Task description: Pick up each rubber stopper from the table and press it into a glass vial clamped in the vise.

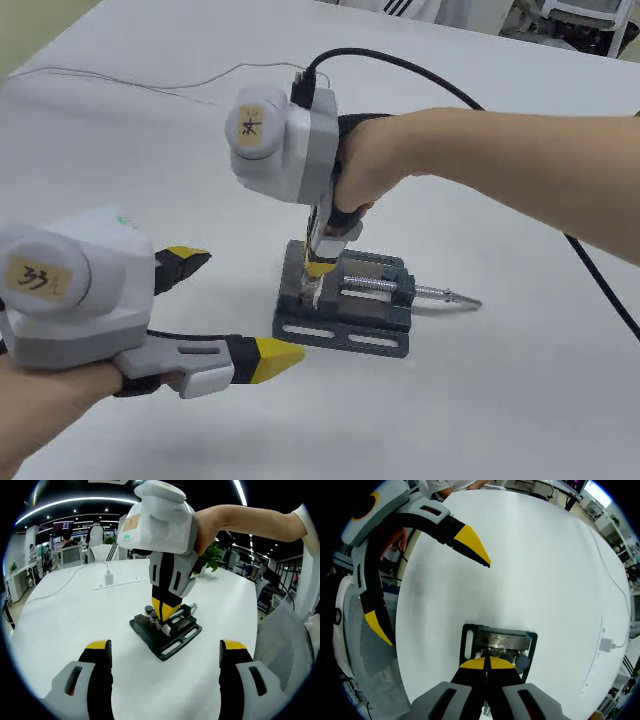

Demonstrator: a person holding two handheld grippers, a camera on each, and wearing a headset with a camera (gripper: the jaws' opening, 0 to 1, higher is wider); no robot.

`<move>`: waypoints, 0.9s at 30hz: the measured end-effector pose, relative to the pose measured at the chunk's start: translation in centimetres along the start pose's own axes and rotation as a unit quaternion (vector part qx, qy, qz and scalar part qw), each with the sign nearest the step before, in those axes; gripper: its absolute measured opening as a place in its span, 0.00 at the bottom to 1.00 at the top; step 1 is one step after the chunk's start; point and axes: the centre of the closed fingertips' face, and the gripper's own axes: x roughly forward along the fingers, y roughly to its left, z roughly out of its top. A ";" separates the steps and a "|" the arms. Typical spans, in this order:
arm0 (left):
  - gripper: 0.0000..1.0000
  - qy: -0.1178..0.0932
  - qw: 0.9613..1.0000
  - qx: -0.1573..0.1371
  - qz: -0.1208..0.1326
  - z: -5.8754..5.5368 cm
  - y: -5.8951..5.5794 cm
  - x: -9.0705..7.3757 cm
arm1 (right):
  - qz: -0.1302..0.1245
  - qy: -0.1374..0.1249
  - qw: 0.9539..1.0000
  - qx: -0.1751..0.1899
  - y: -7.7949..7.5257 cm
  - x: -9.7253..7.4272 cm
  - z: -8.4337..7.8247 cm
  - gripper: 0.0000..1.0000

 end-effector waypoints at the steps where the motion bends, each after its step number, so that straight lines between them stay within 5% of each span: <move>1: 0.87 -0.002 1.000 -0.001 0.004 0.1 0.0 -0.1 | 0.000 0.004 1.000 -0.006 0.0 0.0 0.0 0.00; 4: 0.88 -0.009 1.000 -0.006 0.012 0.3 0.0 -0.4 | -0.005 0.031 0.999 -0.020 0.0 0.1 0.1 0.00; 8: 0.88 -0.006 1.000 -0.002 0.014 0.3 -0.3 -0.6 | -0.009 0.031 0.999 -0.008 0.0 0.0 0.0 0.00; 14: 0.88 -0.005 1.000 0.011 0.010 0.7 -0.9 -1.1 | 0.008 -0.057 0.997 0.043 -0.2 -0.3 -0.1 0.00; 19: 0.88 -0.013 1.000 0.015 0.007 1.0 -1.3 -1.2 | 0.009 -0.120 0.992 0.027 -0.4 -0.4 -0.2 0.00; 22: 0.88 -0.013 1.000 0.014 0.005 0.9 -1.6 -1.1 | 0.010 -0.128 0.991 0.048 -0.5 -0.4 -0.3 0.00; 27: 0.88 -0.017 1.000 0.012 0.002 0.8 -1.9 -1.0 | -0.003 -0.134 0.991 0.024 -1.0 -0.3 -0.2 0.00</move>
